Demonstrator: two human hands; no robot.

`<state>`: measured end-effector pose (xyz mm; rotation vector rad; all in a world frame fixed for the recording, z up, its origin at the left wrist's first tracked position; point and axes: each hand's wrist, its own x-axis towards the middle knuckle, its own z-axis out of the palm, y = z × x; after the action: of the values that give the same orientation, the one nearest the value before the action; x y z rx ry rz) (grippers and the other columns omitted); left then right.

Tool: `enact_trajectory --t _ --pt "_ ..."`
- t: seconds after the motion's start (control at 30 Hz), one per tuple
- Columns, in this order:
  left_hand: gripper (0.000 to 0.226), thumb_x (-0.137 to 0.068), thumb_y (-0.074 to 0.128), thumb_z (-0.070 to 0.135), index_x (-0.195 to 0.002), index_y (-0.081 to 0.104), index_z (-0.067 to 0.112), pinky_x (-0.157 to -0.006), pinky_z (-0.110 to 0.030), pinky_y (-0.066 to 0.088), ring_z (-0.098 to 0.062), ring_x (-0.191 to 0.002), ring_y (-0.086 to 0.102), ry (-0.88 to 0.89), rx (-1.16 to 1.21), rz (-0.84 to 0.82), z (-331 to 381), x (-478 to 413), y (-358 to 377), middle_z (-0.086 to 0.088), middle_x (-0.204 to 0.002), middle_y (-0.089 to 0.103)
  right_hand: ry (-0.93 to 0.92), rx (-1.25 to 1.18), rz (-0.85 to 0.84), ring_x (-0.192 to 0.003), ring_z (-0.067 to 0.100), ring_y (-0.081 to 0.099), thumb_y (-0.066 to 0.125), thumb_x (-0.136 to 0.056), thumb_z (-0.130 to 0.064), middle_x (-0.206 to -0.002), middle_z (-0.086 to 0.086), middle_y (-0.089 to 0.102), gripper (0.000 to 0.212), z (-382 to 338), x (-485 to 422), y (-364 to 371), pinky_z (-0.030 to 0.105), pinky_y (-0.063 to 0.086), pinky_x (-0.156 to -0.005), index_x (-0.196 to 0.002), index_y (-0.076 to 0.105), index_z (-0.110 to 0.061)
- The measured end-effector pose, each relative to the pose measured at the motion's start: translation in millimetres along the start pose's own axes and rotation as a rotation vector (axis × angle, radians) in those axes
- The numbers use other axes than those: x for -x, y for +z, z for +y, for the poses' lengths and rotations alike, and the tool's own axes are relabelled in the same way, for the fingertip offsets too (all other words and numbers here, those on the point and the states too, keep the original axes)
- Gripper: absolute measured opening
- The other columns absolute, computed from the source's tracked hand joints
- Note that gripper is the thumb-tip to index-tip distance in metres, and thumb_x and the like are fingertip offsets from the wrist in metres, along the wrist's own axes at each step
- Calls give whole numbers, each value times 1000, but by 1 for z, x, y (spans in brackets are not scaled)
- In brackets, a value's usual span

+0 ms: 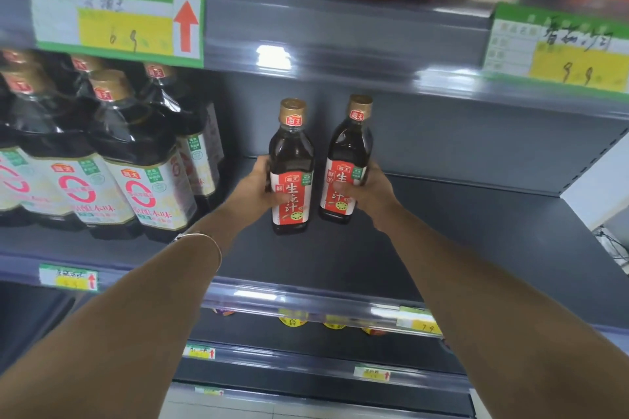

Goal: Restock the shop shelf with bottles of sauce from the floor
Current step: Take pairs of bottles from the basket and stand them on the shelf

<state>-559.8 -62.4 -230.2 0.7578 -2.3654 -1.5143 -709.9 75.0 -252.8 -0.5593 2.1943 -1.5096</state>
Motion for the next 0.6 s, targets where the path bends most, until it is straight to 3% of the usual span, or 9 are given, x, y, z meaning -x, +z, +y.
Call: enact_trajectory --t 0.13,0.27,0.6 --pt "63 -83 64 5 -135 31 14 -99 -37 44 -23 -114 55 -21 -41 -13 -4 -15 -9 -8 -122 58 -42 30 -27 -103 22 66 79 -74 -15 -113 4 68 53 -3 -16 12 46 53 -92 -120 51 -15" --pt "54 -85 61 3 -132 35 8 -91 -30 42 -18 -105 54 7 -50 50 -2 -28 -8 -5 -109 58 -47 58 -33 -101 20 66 78 -74 -16 -112 2 68 51 -2 -26 13 45 54 -92 -118 51 -16" --pt "49 -88 57 5 -133 37 11 -99 -39 43 -24 -112 55 23 -37 101 8 -55 -3 -12 -122 58 -62 74 29 -98 18 66 77 -76 -18 -109 0 68 52 6 -39 -3 42 54 -89 -120 51 -16"
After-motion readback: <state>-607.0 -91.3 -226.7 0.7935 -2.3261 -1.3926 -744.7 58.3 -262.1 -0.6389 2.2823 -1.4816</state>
